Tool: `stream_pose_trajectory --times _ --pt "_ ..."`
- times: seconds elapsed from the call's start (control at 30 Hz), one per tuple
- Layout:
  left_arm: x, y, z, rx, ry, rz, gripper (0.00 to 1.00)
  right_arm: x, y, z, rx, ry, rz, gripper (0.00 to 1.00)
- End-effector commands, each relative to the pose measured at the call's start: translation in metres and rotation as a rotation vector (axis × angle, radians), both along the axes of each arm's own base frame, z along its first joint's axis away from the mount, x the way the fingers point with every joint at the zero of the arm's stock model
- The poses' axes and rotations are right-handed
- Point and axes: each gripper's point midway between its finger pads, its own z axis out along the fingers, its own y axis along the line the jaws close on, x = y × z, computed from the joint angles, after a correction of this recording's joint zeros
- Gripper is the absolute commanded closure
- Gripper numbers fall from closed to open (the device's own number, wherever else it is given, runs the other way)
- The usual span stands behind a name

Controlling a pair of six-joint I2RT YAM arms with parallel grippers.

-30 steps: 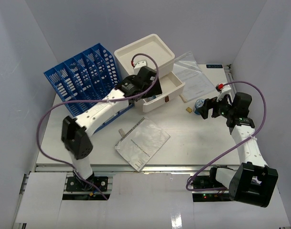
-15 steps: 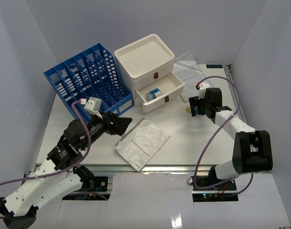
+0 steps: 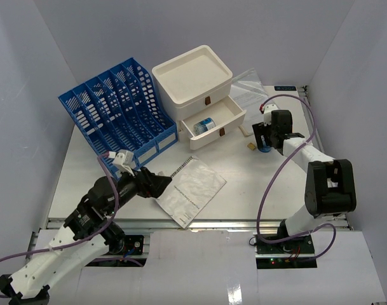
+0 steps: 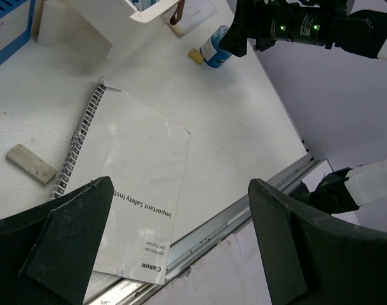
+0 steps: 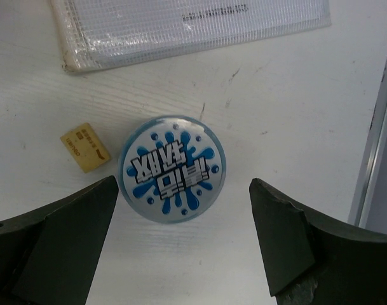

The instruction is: Organize the desk

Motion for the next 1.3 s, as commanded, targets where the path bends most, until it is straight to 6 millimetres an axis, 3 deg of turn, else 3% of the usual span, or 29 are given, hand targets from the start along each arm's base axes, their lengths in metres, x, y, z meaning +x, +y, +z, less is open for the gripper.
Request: stream_pose_trajectory --times 0.0,0.13,0.37,0.5,0.6,0.7,0.93,1.0,1.07,1.13,1.27 --pt "-0.004 -0.021 -0.008 -0.046 0.05 -0.084 0.02 0.026 0.007 0.004 0.036 -0.024 0.003 0.08" --pt "-0.001 -0.032 -0.015 -0.085 0.091 -0.1 0.02 0.03 0.007 -0.001 0.088 -0.013 0.005 0.01" --pt "0.008 -0.052 -0.011 -0.145 0.126 -0.126 0.02 0.02 0.008 -0.011 0.14 0.02 0.043 0.31" --pt "0.013 -0.066 -0.013 -0.169 0.159 -0.155 0.02 0.013 0.01 -0.012 0.161 0.029 0.073 0.54" --pt "0.017 -0.078 -0.012 -0.21 0.165 -0.179 0.02 0.004 0.014 0.0 0.176 0.011 0.107 0.74" --pt "0.023 -0.091 -0.02 -0.222 0.213 -0.198 0.02 -0.016 0.022 0.027 0.197 -0.059 0.192 0.91" --pt "0.044 -0.132 -0.02 -0.243 0.293 -0.266 0.02 -0.088 0.055 0.076 0.181 -0.246 0.609 0.92" --pt "0.053 -0.144 -0.014 -0.255 0.299 -0.274 0.02 -0.122 0.082 0.088 0.209 -0.298 0.833 0.92" --pt "0.057 -0.159 -0.019 -0.265 0.322 -0.305 0.02 -0.152 0.095 0.077 0.213 -0.265 0.999 0.92" --pt "0.057 -0.174 -0.009 -0.292 0.311 -0.354 0.02 -0.178 0.109 0.075 0.289 -0.249 1.109 0.92" --pt "0.055 -0.201 -0.017 -0.301 0.337 -0.409 0.02 -0.2 0.125 0.081 0.36 -0.278 1.247 0.92"
